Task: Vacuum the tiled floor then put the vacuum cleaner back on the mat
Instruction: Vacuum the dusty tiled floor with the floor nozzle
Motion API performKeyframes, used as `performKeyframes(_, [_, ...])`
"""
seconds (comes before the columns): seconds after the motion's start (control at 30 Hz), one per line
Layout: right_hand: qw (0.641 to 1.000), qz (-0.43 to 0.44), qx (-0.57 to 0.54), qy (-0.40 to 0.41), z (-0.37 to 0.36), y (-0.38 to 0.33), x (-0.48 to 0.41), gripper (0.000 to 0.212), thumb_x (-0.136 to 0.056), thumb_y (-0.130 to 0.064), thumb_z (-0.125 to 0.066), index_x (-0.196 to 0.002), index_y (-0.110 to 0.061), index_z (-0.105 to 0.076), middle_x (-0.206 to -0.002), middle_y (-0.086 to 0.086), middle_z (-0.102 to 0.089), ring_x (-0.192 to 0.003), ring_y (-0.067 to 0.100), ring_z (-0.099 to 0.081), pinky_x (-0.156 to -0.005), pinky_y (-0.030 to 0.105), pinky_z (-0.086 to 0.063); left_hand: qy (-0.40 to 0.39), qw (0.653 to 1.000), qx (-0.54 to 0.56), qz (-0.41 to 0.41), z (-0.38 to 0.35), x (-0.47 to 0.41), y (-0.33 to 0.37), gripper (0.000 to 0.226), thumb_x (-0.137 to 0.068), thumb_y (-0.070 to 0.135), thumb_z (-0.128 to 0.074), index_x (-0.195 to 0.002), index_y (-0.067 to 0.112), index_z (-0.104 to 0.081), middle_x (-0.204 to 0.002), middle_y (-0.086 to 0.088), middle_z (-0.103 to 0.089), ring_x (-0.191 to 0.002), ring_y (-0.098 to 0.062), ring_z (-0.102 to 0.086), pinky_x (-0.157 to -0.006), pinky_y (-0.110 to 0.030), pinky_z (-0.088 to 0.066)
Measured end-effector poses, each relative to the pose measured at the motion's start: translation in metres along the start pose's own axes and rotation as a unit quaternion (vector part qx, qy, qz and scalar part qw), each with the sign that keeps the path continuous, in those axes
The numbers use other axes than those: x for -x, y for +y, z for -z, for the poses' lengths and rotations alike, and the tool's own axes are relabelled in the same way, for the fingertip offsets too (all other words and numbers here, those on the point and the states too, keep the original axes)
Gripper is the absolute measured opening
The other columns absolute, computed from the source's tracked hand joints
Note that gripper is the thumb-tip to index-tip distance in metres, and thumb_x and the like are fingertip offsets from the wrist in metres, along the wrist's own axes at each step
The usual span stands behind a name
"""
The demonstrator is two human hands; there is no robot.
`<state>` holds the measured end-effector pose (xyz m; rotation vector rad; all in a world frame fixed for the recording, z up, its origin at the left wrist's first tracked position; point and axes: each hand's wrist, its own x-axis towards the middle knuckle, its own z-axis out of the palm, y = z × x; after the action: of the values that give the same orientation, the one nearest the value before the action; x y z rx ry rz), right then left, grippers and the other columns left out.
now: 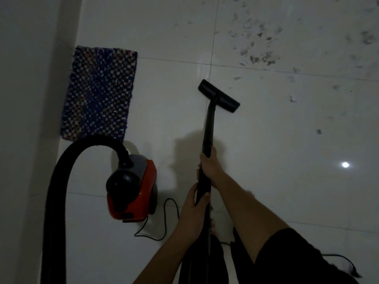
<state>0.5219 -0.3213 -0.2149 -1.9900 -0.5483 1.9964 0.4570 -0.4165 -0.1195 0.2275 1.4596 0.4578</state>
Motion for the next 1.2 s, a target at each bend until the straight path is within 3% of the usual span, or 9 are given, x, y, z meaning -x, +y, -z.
performKeyframes(0.13, [1.000,0.005,0.030,-0.006,-0.009,-0.032,-0.028,0.062,-0.104,-0.021,-0.036,-0.154,-0.031,-0.001,-0.068,0.007,-0.047,-0.052,0.019,-0.046,-0.052,0.034,-0.045,0.012,1.000,0.028,-0.005,0.001,-0.024,0.027,0.043,-0.099,0.021,-0.046,-0.140,0.028,-0.034,-0.085,-0.015,-0.062,-0.048,-0.013,-0.055,-0.046,-0.026,-0.046])
performKeyframes(0.27, [0.999,0.011,0.032,-0.033,-0.017,-0.077,-0.057,0.054,-0.103,-0.018,-0.036,-0.151,-0.025,-0.013,-0.068,0.007,-0.045,-0.048,0.018,-0.045,-0.045,0.029,-0.045,0.025,0.996,0.079,-0.011,-0.001,-0.050,0.069,0.040,-0.099,0.020,-0.047,-0.135,0.032,-0.033,-0.068,-0.006,-0.058,-0.039,-0.013,-0.051,-0.040,-0.025,-0.045])
performKeyframes(0.43, [0.996,-0.012,0.014,-0.083,-0.018,-0.137,-0.089,0.048,-0.104,-0.019,-0.035,-0.148,-0.029,-0.017,-0.066,0.008,-0.047,-0.051,0.019,-0.049,-0.049,0.030,-0.049,0.047,0.998,0.035,-0.004,0.000,-0.093,0.122,0.047,-0.096,0.024,-0.050,-0.138,0.029,-0.029,-0.089,-0.013,-0.059,-0.055,-0.023,-0.054,-0.061,-0.036,-0.046])
performKeyframes(0.5, [0.995,-0.020,0.004,-0.099,-0.017,-0.158,-0.099,0.045,-0.104,-0.019,-0.036,-0.145,-0.028,-0.020,-0.067,0.009,-0.047,-0.053,0.020,-0.049,-0.051,0.031,-0.050,0.052,0.998,0.037,-0.005,0.000,-0.109,0.141,0.046,-0.096,0.024,-0.051,-0.136,0.031,-0.030,-0.085,-0.013,-0.061,-0.055,-0.024,-0.054,-0.064,-0.040,-0.045])
performKeyframes(0.6, [0.993,-0.028,-0.014,-0.110,-0.014,-0.185,-0.109,0.037,-0.104,-0.018,-0.036,-0.139,-0.023,-0.027,-0.071,0.011,-0.048,-0.056,0.021,-0.050,-0.054,0.033,-0.050,0.057,0.998,0.030,-0.022,0.000,-0.123,0.163,0.044,-0.097,0.023,-0.050,-0.136,0.032,-0.031,-0.074,-0.008,-0.059,-0.052,-0.022,-0.052,-0.062,-0.040,-0.044])
performKeyframes(0.8, [0.990,-0.046,-0.107,-0.085,-0.010,-0.211,-0.123,0.035,-0.102,-0.011,-0.041,-0.137,-0.015,-0.037,-0.079,0.012,-0.051,-0.063,0.021,-0.052,-0.059,0.032,-0.050,0.031,0.998,0.036,-0.029,-0.001,-0.128,0.190,0.043,-0.098,0.024,-0.047,-0.138,0.030,-0.031,-0.076,-0.009,-0.058,-0.051,-0.020,-0.052,-0.054,-0.032,-0.047])
performKeyframes(1.0, [0.989,-0.066,-0.069,-0.109,-0.012,-0.221,-0.134,0.054,-0.101,-0.009,-0.044,-0.147,-0.024,-0.022,-0.072,0.010,-0.048,-0.059,0.020,-0.049,-0.058,0.033,-0.050,0.014,1.000,0.024,-0.011,0.004,-0.138,0.211,0.048,-0.098,0.017,-0.048,-0.140,0.028,-0.028,-0.078,-0.011,-0.061,-0.043,-0.015,-0.058,-0.045,-0.025,-0.051])
performKeyframes(1.2, [0.990,-0.063,-0.083,-0.092,-0.020,-0.234,-0.141,0.052,-0.101,-0.009,-0.043,-0.147,-0.022,-0.023,-0.074,0.013,-0.050,-0.060,0.022,-0.050,-0.058,0.033,-0.049,0.020,0.999,-0.031,-0.035,0.009,-0.148,0.235,0.052,-0.098,0.009,-0.045,-0.144,0.020,-0.025,-0.072,-0.008,-0.049,-0.047,-0.017,-0.048,-0.039,-0.022,-0.045])
